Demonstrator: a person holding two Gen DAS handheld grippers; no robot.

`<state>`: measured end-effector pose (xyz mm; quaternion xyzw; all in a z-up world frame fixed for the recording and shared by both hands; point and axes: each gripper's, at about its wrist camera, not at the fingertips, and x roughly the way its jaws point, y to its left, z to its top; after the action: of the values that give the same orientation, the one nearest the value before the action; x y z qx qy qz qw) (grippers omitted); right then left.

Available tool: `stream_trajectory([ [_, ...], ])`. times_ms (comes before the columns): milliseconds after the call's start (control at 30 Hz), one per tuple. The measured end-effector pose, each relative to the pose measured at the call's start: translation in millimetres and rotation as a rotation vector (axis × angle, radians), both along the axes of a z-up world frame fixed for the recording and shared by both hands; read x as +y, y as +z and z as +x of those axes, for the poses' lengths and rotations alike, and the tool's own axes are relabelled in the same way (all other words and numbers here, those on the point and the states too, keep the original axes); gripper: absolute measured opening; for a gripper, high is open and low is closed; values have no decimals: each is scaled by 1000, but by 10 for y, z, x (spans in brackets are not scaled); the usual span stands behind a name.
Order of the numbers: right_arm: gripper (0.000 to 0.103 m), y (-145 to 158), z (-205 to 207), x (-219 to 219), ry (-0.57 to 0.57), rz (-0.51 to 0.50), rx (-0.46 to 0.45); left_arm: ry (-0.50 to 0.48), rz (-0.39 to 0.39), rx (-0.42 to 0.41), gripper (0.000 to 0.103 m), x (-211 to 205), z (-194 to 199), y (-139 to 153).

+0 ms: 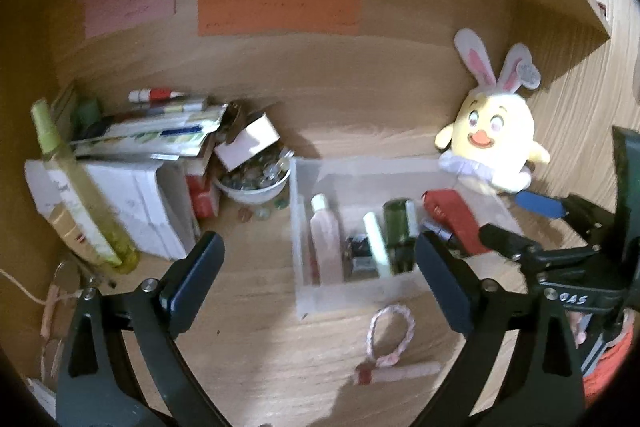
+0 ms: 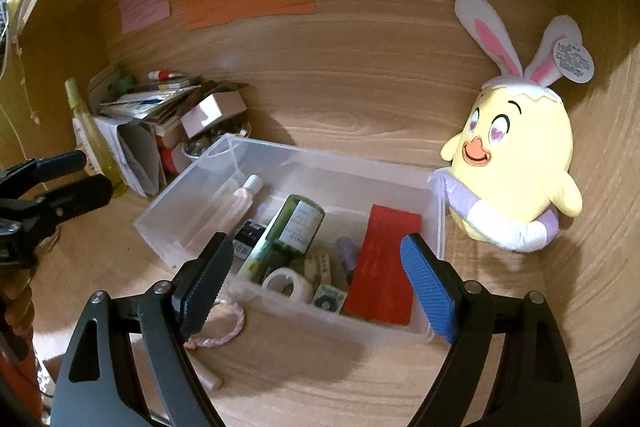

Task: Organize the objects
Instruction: 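Withdraw both grippers from the bin toward the lip balm and bracelet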

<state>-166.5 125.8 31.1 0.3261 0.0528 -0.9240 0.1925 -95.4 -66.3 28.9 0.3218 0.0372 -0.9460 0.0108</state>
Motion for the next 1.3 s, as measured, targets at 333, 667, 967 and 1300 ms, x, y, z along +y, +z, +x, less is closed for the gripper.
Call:
stream_trajectory([
  [333,84,-145,253,-148,49,11,-30,36,-6,-80,97,-199,229,-267],
  [667,84,-505,446,-419,129,48,-114,64,41,-154,97,-422,468,-617],
  [967,81,-837,492,-626,203,64,-214,57,62,-188,97,-481,760,-838],
  [1300,58,-924,536,-806,264,93,-252,9,92,-270,76,-537,945,-1050],
])
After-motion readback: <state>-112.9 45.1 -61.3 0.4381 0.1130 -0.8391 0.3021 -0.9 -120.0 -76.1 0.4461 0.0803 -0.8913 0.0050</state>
